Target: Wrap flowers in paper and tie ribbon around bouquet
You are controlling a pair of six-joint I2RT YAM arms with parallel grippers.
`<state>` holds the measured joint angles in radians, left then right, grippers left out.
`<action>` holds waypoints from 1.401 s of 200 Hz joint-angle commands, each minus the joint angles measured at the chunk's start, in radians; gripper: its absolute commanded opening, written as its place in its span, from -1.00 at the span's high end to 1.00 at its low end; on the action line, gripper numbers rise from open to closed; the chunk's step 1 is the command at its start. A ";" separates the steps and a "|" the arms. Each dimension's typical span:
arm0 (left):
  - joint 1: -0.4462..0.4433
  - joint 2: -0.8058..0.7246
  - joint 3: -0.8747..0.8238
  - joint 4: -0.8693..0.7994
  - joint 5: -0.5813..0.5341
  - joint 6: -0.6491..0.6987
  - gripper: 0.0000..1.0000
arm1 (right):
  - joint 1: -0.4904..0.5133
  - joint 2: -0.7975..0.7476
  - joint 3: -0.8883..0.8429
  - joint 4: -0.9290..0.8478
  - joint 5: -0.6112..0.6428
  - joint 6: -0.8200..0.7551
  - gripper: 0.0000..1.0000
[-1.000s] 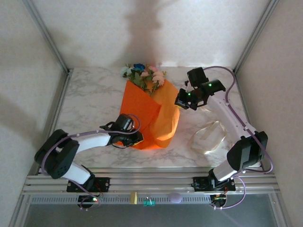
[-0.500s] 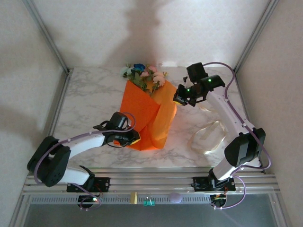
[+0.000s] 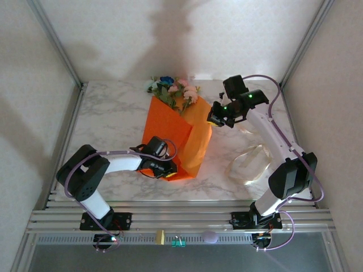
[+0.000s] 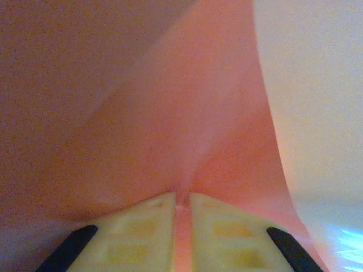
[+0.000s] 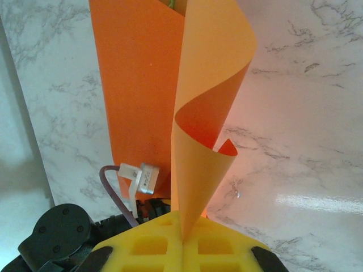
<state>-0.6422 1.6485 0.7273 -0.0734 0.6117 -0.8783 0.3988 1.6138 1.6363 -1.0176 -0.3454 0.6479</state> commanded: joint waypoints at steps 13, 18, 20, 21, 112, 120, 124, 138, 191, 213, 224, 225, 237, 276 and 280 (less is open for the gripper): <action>-0.008 -0.092 0.108 -0.157 -0.091 0.031 0.55 | -0.007 0.004 0.021 -0.013 -0.037 0.022 0.88; -0.007 -0.120 0.127 -0.186 -0.099 0.032 0.51 | -0.008 0.007 0.024 -0.014 -0.039 0.022 0.88; -0.006 -0.131 0.135 -0.195 -0.103 0.031 0.50 | -0.008 0.008 0.027 -0.014 -0.041 0.022 0.88; -0.007 -0.137 0.139 -0.202 -0.104 0.030 0.50 | -0.008 0.009 0.028 -0.014 -0.042 0.022 0.88; 0.187 -0.249 -0.051 -0.165 0.048 0.067 0.51 | -0.008 0.043 0.057 -0.022 -0.076 0.035 0.88; 0.167 -0.218 -0.053 -0.100 0.064 0.049 0.52 | -0.008 0.046 0.063 -0.019 -0.081 0.038 0.88; 0.156 -0.203 -0.050 -0.080 0.065 0.043 0.52 | -0.007 0.046 0.066 -0.020 -0.083 0.040 0.88; 0.104 -0.155 -0.021 -0.059 0.057 0.040 0.53 | -0.008 0.053 0.084 -0.015 -0.090 0.045 0.88; 0.049 -0.071 -0.102 -0.022 -0.005 0.060 0.60 | 0.013 0.117 0.142 0.105 -0.219 0.116 0.86; 0.049 -0.025 -0.123 0.019 -0.010 0.064 0.63 | 0.051 0.164 0.176 0.212 -0.272 0.152 0.86; 0.049 -0.026 -0.129 0.043 -0.016 0.055 0.66 | 0.073 0.199 0.212 0.264 -0.298 0.167 0.86; 0.049 -0.026 -0.129 0.043 -0.016 0.055 0.66 | 0.075 0.203 0.217 0.267 -0.300 0.168 0.86; 0.049 -0.054 -0.124 0.050 -0.032 0.045 0.68 | 0.099 0.252 0.277 0.290 -0.309 0.169 0.86; 0.052 -0.239 -0.112 -0.015 -0.107 -0.040 0.65 | 0.140 0.422 0.440 0.321 -0.326 0.190 0.86; 0.052 -0.263 -0.104 -0.036 -0.116 -0.048 0.64 | 0.140 0.434 0.447 0.324 -0.326 0.194 0.86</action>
<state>-0.5930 1.5135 0.6182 -0.0513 0.5781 -0.8650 0.5289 1.9759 2.0094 -0.7498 -0.6315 0.8089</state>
